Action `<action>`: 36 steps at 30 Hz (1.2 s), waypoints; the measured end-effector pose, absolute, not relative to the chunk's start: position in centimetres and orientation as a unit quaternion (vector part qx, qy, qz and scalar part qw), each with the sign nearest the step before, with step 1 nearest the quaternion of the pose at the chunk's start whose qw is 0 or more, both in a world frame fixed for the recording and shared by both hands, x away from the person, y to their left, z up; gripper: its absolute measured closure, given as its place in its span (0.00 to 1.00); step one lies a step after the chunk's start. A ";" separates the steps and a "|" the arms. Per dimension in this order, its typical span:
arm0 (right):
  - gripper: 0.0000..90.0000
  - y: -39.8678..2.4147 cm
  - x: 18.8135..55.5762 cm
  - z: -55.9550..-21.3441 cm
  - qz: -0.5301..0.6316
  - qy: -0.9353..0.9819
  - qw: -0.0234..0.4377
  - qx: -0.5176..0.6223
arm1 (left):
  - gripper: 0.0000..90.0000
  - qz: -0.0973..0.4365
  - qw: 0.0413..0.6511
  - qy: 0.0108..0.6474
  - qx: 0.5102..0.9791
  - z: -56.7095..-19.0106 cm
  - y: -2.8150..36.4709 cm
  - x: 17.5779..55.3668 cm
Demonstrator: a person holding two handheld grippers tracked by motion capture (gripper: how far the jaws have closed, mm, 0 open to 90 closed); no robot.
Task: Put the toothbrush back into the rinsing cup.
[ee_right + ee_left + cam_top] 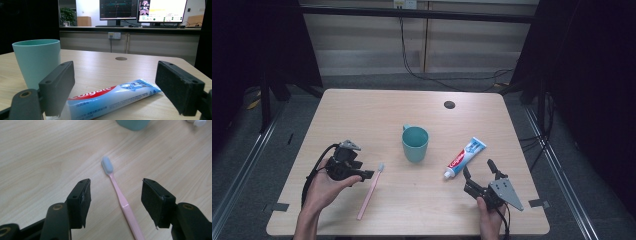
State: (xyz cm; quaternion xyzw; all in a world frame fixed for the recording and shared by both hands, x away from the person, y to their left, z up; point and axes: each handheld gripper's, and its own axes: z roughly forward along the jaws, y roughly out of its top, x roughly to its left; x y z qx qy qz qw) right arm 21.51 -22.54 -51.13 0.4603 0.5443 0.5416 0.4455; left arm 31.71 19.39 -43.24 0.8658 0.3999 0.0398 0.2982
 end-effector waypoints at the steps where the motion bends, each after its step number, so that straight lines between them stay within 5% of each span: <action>1: 0.17 -22.5 21.5 -51.1 0.542 0.544 0.446 0.460 | 0.46 0.038 0.295 0.403 0.865 -43.2 19.4 31.8; 14: 0.17 -22.6 21.5 -51.1 0.542 0.543 0.447 0.460 | 0.57 -0.003 0.242 0.421 0.874 -43.1 19.1 32.2; 36: 0.17 -22.5 21.5 -51.1 0.541 0.544 0.446 0.461 | 0.58 -0.026 0.169 0.396 0.902 -45.5 16.9 32.1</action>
